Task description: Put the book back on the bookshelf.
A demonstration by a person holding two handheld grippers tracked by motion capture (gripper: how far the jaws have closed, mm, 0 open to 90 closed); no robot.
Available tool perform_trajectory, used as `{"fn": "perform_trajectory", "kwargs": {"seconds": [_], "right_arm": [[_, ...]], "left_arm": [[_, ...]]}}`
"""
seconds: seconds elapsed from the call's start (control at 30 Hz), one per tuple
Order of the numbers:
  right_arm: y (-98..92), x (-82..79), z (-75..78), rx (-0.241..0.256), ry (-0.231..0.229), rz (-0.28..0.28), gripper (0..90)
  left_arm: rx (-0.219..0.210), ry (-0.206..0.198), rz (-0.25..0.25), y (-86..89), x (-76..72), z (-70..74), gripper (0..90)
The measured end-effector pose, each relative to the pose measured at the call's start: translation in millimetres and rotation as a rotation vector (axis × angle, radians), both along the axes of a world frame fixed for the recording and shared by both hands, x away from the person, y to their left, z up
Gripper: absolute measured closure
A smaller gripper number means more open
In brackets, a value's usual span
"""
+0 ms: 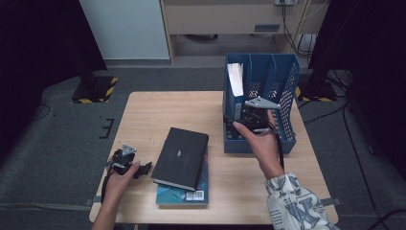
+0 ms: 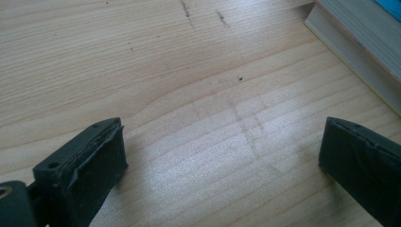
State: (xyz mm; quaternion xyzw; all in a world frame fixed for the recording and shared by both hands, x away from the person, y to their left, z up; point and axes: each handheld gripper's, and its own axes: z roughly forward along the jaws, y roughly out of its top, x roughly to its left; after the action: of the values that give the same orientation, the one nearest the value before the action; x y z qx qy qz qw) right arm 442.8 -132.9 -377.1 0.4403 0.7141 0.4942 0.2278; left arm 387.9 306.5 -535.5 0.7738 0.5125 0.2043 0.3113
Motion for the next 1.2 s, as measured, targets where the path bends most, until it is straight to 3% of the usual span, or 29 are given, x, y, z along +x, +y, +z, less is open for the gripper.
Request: {"fn": "perform_trajectory", "kwargs": {"seconds": [0.2,0.4,0.6,0.7,0.77,0.93,1.03,1.2], "right_arm": [[7.6,-18.4,-22.3,0.016,0.032,0.068,7.3],[18.7,-34.3,-49.3,0.041,0.079,0.136,9.4],[33.6,-48.7,-78.3,0.040,0.142,0.191,12.5],[42.0,-54.4,-89.0,0.034,0.168,0.220,12.3],[47.7,-57.8,-94.8,0.028,0.179,0.231,12.5],[57.6,-66.6,-105.7,0.004,0.205,0.270,12.5],[61.6,-71.3,-109.9,-0.003,0.214,0.287,12.3],[67.2,-76.1,-111.7,-0.004,0.223,0.319,11.8]], "left_arm": [[-0.046,-0.015,0.026,5.3,-3.5,3.4,6.1],[-0.089,-0.099,0.038,8.5,-15.0,19.0,8.9],[-0.142,-0.195,-0.015,0.8,-28.1,44.7,12.3],[-0.198,-0.249,-0.041,-4.5,-34.3,54.7,13.2],[-0.222,-0.252,-0.055,-7.7,-36.5,58.5,15.1],[-0.270,-0.233,-0.145,-26.5,-38.3,62.5,19.9],[-0.225,-0.219,-0.196,-44.9,-36.9,60.4,21.1],[-0.198,-0.183,-0.243,-59.4,-33.2,53.6,24.4]]}}
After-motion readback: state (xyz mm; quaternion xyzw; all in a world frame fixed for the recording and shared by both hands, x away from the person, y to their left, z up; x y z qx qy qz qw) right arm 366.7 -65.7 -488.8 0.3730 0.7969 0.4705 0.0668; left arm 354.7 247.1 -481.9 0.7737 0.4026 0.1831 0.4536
